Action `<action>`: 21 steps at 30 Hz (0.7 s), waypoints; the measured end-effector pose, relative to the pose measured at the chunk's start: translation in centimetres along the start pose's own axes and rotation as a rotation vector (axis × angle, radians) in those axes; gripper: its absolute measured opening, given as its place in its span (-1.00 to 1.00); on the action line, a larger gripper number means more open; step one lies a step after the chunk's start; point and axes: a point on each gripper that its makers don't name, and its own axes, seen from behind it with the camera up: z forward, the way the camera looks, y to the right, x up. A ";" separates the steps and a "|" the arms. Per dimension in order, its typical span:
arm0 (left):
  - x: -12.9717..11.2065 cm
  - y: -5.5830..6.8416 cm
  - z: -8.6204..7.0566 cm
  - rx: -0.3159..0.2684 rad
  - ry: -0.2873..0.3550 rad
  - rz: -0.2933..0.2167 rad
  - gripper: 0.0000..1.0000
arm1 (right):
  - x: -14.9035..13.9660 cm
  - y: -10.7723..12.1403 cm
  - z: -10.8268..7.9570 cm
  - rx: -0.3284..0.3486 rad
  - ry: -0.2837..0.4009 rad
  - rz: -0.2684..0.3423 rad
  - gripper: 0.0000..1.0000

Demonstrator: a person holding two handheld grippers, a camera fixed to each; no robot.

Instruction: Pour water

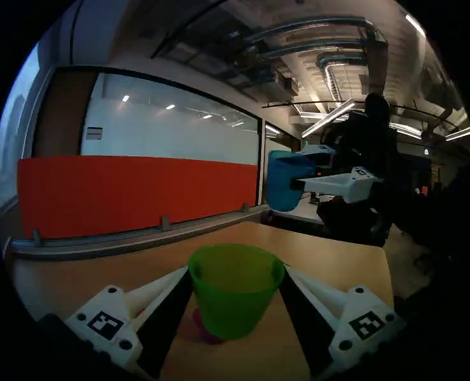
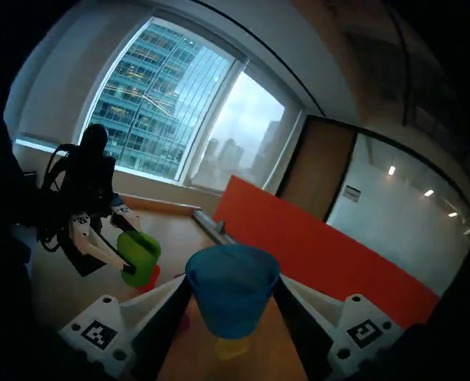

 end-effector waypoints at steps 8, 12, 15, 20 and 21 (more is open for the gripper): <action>0.1 0.4 0.0 -0.011 0.000 0.005 0.75 | 2.3 0.0 0.8 0.009 0.009 -0.087 0.79; 0.1 0.5 -0.1 -0.016 0.000 0.007 0.74 | 3.2 0.0 1.2 0.015 0.013 -0.124 0.79; 0.1 0.6 -0.1 -0.020 0.000 0.008 0.75 | 3.6 0.1 1.5 0.016 0.013 -0.152 0.79; 0.2 0.8 -0.1 -0.026 -0.002 0.011 0.75 | 4.3 0.1 2.0 0.017 0.015 -0.197 0.79; 0.2 0.8 -0.1 -0.028 -0.002 0.012 0.75 | 4.5 0.2 2.1 0.018 0.016 -0.204 0.79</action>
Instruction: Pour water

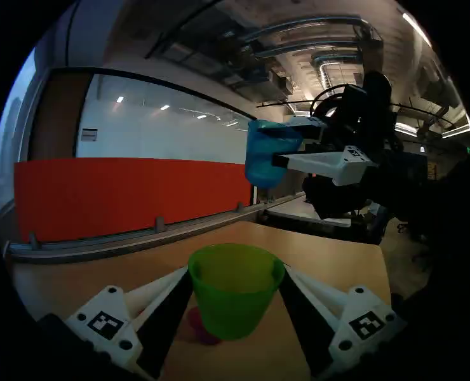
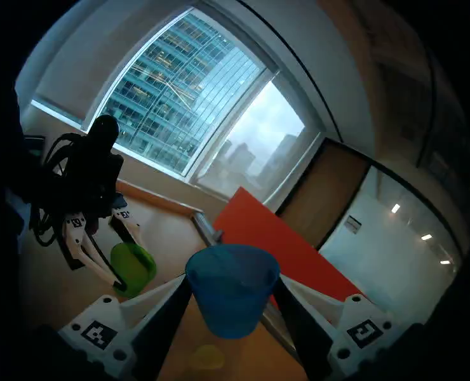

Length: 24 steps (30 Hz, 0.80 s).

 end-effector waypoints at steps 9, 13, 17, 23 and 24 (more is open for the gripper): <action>0.1 0.4 0.4 -0.016 -0.002 0.008 0.74 | 1.0 0.5 0.8 0.001 0.000 -0.080 0.79; 0.2 0.7 0.7 -0.024 -0.003 0.011 0.75 | 1.4 0.7 1.2 0.000 -0.005 -0.112 0.79; 0.1 0.9 0.9 -0.031 -0.005 0.012 0.74 | 1.7 0.8 1.5 0.003 -0.007 -0.145 0.79; 0.0 1.2 1.1 -0.043 -0.009 0.014 0.75 | 2.1 1.0 2.0 -0.001 -0.012 -0.203 0.79; 0.0 1.3 1.1 -0.044 -0.010 0.015 0.75 | 2.1 1.0 2.1 -0.002 -0.012 -0.212 0.79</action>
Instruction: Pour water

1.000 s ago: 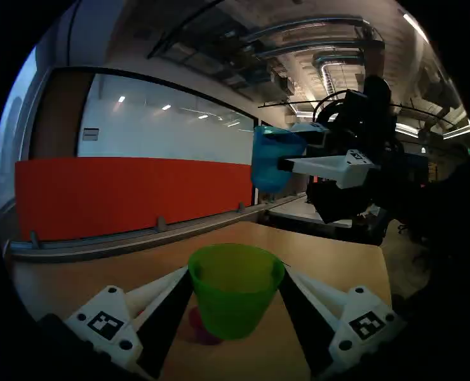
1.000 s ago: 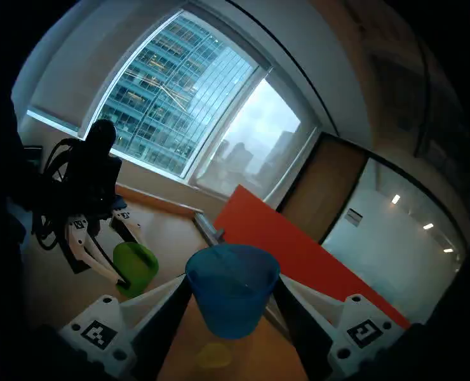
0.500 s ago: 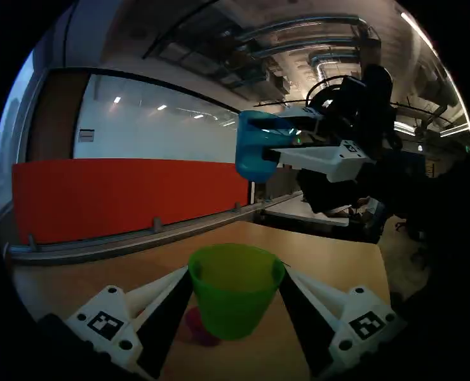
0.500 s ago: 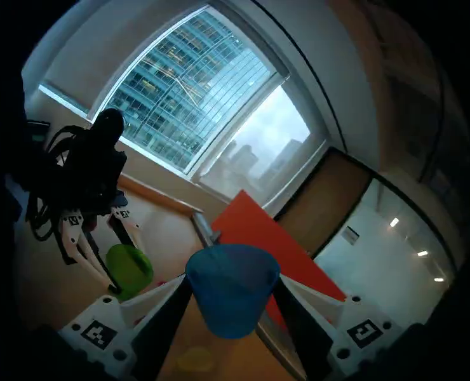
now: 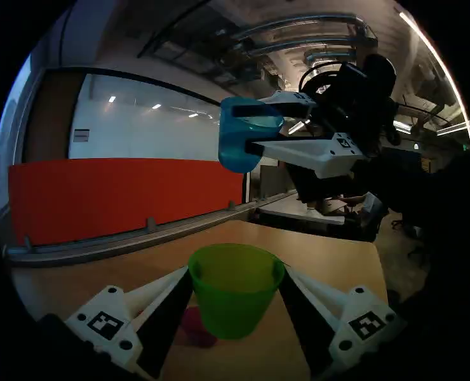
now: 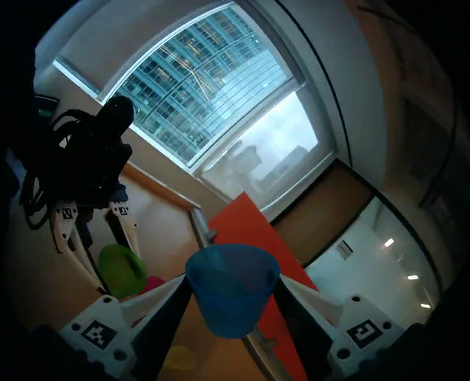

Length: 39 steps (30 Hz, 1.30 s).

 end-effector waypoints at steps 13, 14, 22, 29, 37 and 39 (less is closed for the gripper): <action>0.3 0.6 0.5 -0.019 0.009 -0.002 0.74 | 0.8 0.3 0.8 0.002 -0.009 -0.111 0.79; 0.3 0.7 0.5 -0.021 0.011 -0.004 0.74 | 0.8 0.3 0.8 0.001 -0.011 -0.121 0.78; 0.6 1.0 0.6 -0.031 0.019 -0.008 0.75 | 1.1 0.4 1.3 0.000 -0.015 -0.167 0.79; 0.5 1.1 0.8 -0.039 0.021 -0.009 0.74 | 1.3 0.5 1.6 -0.001 -0.020 -0.210 0.78; 0.4 1.4 0.7 -0.045 0.020 -0.009 0.75 | 1.4 0.6 1.9 -0.009 -0.024 -0.237 0.78; 0.4 1.5 0.7 -0.045 0.019 -0.009 0.75 | 1.3 0.7 1.9 -0.012 -0.025 -0.243 0.78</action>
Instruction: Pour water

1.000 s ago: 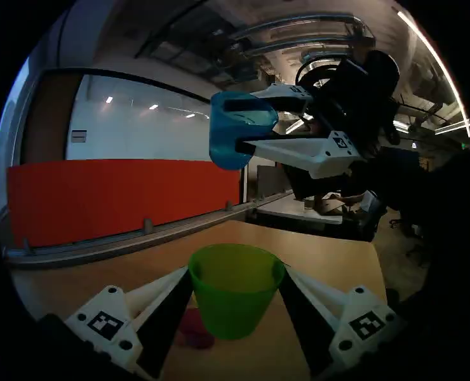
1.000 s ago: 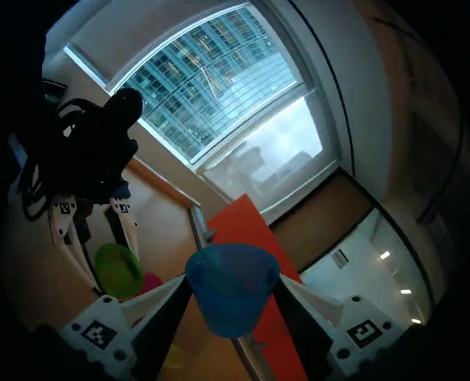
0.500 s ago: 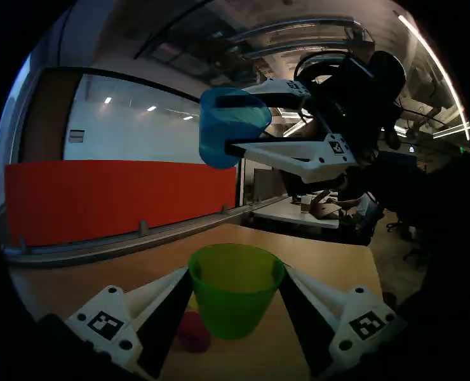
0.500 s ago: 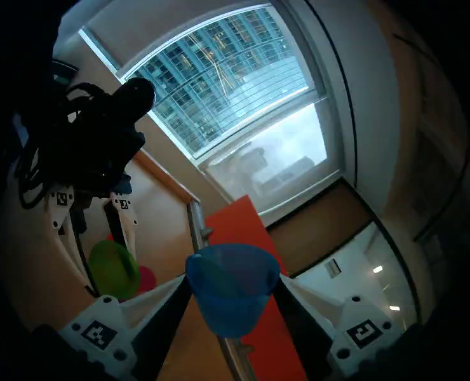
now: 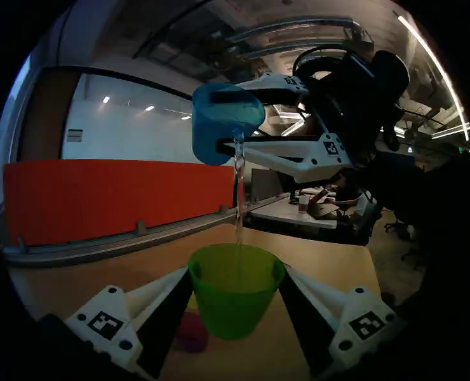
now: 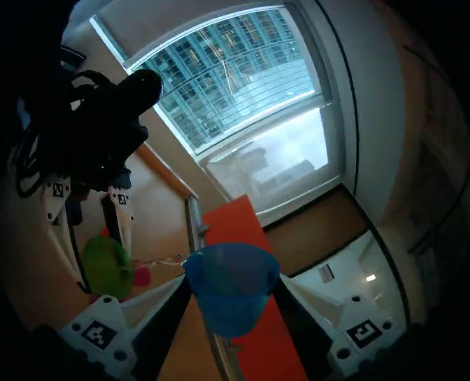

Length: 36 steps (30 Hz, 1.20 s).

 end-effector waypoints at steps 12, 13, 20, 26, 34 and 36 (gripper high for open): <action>0.0 0.0 0.2 -0.002 -0.001 0.000 0.75 | -0.1 0.6 0.1 -0.014 0.002 -0.035 0.78; 0.0 0.0 0.3 -0.002 -0.002 0.001 0.75 | -0.1 0.7 0.1 -0.016 0.002 -0.039 0.78; 0.1 0.0 0.3 0.000 -0.006 0.008 0.74 | 0.0 1.1 0.1 -0.027 0.005 -0.063 0.78; 0.2 -0.1 0.3 0.003 -0.007 0.008 0.75 | 0.1 1.5 0.1 -0.035 0.008 -0.089 0.78; 0.4 -0.1 0.3 0.003 -0.005 0.015 0.75 | 0.4 2.1 0.2 -0.051 0.010 -0.118 0.78; 0.4 -0.2 0.3 0.003 -0.005 0.016 0.75 | 0.4 2.2 0.2 -0.053 0.010 -0.125 0.78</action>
